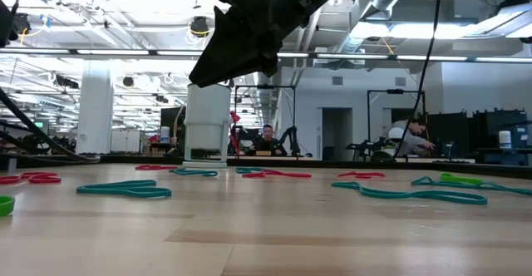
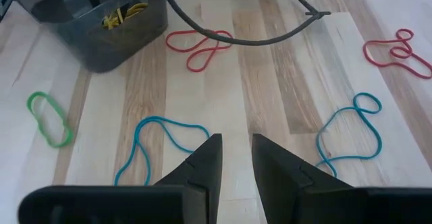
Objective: Pick and place items into bin
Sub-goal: Put the yellow rubber band into the black bin, then put the red rubber band into the black bin
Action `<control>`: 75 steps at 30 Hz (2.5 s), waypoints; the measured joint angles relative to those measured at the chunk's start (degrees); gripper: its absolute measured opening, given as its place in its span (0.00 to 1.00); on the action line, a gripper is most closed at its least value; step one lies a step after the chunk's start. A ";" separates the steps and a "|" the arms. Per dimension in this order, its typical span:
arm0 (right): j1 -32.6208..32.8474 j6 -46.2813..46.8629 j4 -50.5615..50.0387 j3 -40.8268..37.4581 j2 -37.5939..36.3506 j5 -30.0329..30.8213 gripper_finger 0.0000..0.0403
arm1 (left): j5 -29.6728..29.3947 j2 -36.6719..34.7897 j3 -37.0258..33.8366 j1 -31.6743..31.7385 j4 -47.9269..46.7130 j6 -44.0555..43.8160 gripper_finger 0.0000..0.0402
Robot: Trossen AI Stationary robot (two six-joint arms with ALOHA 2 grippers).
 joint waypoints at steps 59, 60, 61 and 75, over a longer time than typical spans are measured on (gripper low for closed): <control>-10.93 -4.14 -37.37 -16.12 -42.83 15.15 0.19 | -34.47 -15.10 51.70 39.94 -64.91 43.05 0.22; -12.83 -4.44 -32.54 -20.79 -45.28 12.47 0.19 | -34.45 -17.33 48.90 40.73 -64.16 40.56 0.22; -14.58 -4.49 -26.79 -25.88 -47.23 9.16 0.19 | -33.94 -19.82 45.49 41.34 -62.53 38.30 0.22; -17.15 2.24 15.24 -57.05 -39.47 -4.74 0.19 | -19.81 -37.07 -3.30 45.90 -4.96 45.71 0.22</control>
